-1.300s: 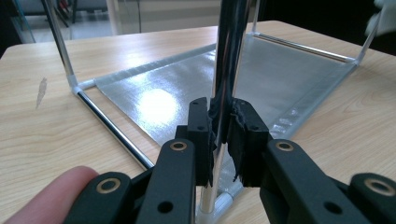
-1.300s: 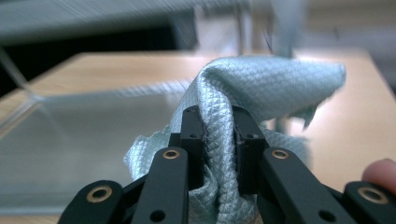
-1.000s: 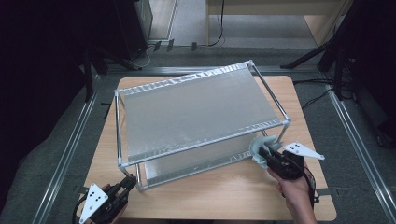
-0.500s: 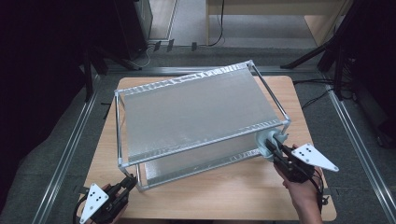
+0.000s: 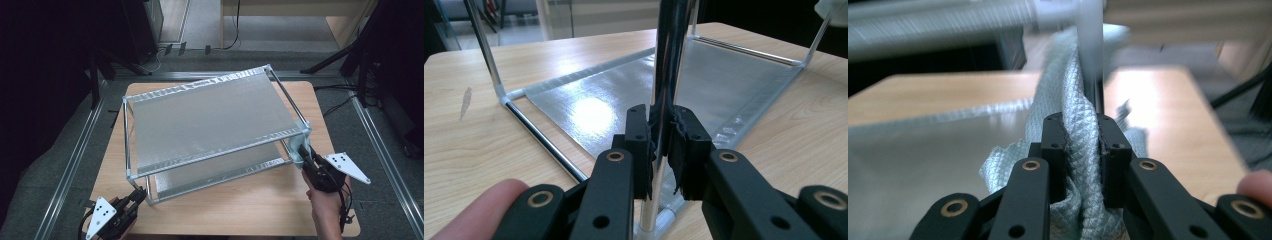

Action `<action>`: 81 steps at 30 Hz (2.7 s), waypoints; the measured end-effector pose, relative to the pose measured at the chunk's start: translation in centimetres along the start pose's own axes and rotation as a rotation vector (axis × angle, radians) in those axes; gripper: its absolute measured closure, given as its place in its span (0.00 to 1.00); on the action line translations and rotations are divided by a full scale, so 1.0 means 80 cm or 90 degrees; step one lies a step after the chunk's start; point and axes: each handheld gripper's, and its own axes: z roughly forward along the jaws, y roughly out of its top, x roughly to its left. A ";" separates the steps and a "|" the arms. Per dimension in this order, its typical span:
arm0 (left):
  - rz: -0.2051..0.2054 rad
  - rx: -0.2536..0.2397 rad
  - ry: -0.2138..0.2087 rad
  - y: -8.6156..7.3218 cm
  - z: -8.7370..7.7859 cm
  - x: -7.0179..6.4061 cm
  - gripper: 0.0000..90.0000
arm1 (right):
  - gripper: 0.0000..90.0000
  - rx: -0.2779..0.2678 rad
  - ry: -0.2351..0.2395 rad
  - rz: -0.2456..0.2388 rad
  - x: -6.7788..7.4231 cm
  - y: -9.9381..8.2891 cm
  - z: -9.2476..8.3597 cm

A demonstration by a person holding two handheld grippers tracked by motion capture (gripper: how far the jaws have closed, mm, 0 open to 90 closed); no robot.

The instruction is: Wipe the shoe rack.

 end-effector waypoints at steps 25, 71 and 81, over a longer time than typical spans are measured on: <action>-0.006 -0.001 0.010 0.002 0.002 -0.004 0.89 | 0.87 0.151 -0.044 -0.117 0.023 -0.058 0.062; 0.031 0.013 -0.139 0.006 0.028 -0.088 0.91 | 0.86 0.222 0.313 -0.310 0.289 -0.131 0.030; 0.050 0.012 -0.157 0.005 0.029 -0.099 0.91 | 0.86 0.231 0.309 -0.308 0.279 -0.135 0.054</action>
